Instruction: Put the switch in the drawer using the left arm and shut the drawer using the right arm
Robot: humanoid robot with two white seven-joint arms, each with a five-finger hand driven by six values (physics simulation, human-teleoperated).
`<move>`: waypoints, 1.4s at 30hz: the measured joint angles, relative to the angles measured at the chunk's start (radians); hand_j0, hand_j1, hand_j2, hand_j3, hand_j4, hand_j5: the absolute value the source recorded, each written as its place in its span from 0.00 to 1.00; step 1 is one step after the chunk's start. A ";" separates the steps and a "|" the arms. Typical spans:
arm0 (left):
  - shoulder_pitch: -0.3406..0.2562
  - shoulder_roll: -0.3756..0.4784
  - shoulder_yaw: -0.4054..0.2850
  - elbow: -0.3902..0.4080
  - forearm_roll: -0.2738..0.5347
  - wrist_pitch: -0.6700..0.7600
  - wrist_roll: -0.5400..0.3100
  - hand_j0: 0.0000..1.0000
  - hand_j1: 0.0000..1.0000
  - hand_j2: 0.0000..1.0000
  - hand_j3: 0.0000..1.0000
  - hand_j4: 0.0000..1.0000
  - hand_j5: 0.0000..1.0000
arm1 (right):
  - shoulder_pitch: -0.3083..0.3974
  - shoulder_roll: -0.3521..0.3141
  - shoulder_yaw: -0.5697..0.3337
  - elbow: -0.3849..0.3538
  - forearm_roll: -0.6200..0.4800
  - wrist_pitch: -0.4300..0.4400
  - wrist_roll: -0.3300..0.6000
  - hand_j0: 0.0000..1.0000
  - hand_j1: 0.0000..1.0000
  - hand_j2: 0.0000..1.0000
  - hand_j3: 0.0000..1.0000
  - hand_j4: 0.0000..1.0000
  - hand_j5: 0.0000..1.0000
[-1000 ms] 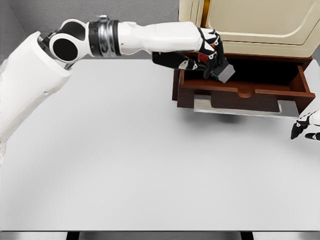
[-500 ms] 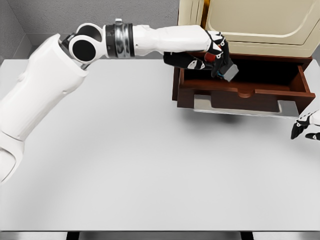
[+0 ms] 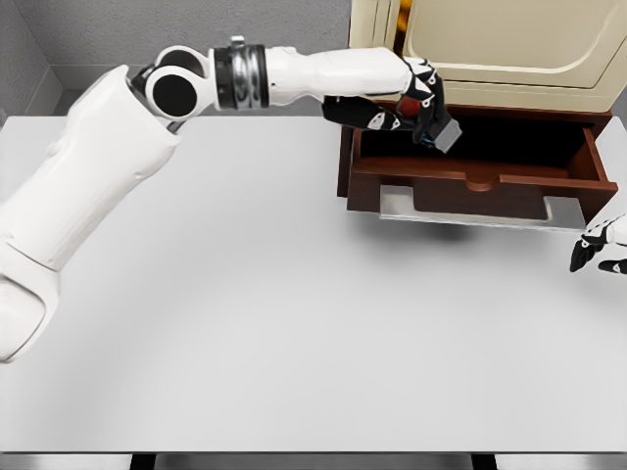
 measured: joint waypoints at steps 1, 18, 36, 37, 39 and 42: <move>0.000 -0.003 0.000 0.002 -0.002 0.000 0.000 0.33 0.33 0.33 0.33 0.33 0.33 | 0.000 0.000 0.000 0.000 0.000 0.000 0.000 0.52 0.52 0.52 0.52 0.52 0.52; -0.003 -0.049 0.001 0.083 -0.009 0.000 0.000 0.34 0.34 0.34 0.34 0.34 0.34 | 0.000 -0.003 0.000 0.000 0.000 0.000 0.000 0.52 0.52 0.52 0.52 0.52 0.52; -0.003 -0.044 0.006 0.090 -0.003 0.000 0.000 0.78 0.78 0.78 0.78 0.78 0.78 | 0.000 -0.001 0.000 0.000 0.001 0.000 0.000 0.52 0.52 0.52 0.52 0.52 0.52; -0.002 -0.043 0.007 0.090 -0.003 0.000 0.000 0.78 0.78 0.78 0.78 0.78 0.78 | 0.000 -0.001 0.000 0.000 0.001 0.000 0.000 0.52 0.52 0.52 0.52 0.52 0.52; -0.002 -0.043 0.007 0.093 -0.002 0.001 0.000 0.81 0.81 0.81 0.81 0.81 0.81 | 0.000 -0.001 0.000 0.000 0.001 0.000 0.000 0.52 0.52 0.52 0.52 0.52 0.52; -0.002 -0.043 0.009 0.096 0.001 0.000 0.000 0.96 0.96 0.96 0.96 0.96 0.96 | 0.000 -0.004 0.000 0.000 0.001 0.000 0.000 0.52 0.52 0.52 0.52 0.52 0.52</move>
